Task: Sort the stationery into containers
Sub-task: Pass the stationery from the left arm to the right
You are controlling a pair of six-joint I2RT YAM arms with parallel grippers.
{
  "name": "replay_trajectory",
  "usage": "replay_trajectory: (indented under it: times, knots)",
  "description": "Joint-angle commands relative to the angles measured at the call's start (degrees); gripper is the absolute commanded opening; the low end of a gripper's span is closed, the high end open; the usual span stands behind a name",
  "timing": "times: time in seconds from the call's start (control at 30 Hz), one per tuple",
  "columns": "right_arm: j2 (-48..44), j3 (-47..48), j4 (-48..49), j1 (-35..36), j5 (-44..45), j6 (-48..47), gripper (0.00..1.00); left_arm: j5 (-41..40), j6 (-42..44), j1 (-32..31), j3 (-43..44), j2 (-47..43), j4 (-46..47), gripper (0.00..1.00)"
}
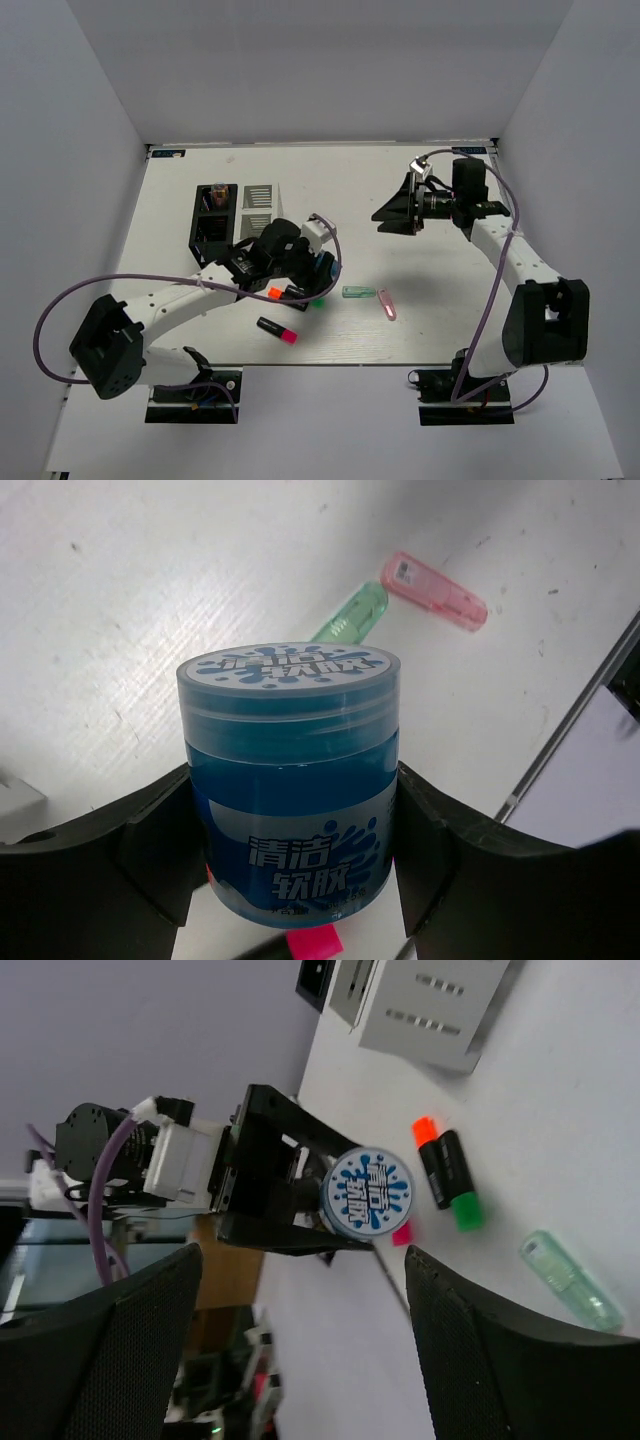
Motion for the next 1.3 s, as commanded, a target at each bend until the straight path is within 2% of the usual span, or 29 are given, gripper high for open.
replay_trajectory:
  times: [0.0,0.07,0.1,0.33,0.47,0.97,1.17,1.27]
  knots:
    - [1.27,0.42,-1.87,0.49,-6.19,6.60,0.84,-0.50,2.53,-0.19,3.34,-2.02,6.94,0.00]
    - [3.47,1.90,-4.08,0.23,-6.63,5.19,0.84,0.47,2.35,-0.19,5.80,-1.05,7.03,0.00]
    - [4.52,3.22,-9.22,0.32,-6.37,1.87,0.84,0.64,2.00,-0.28,6.24,0.00,7.29,0.00]
    - [6.63,5.08,-14.01,0.93,-4.35,-4.92,0.84,2.58,0.50,-1.16,10.37,3.35,9.05,0.00]
    - [7.51,5.34,-14.55,1.64,-4.44,-7.03,0.90,3.89,-0.29,-1.16,12.57,5.46,9.22,0.00]
    - [12.26,7.98,-20.61,6.73,1.71,-17.31,0.90,5.39,-2.57,-1.68,17.93,12.66,11.16,0.00]
    - [12.35,7.72,-20.26,7.43,4.53,-18.55,0.90,6.27,-3.71,-1.95,18.46,14.68,12.30,0.00]
    - [12.08,7.54,-19.38,7.70,5.41,-18.81,0.86,6.45,-4.15,-2.04,18.55,15.47,12.91,0.00]
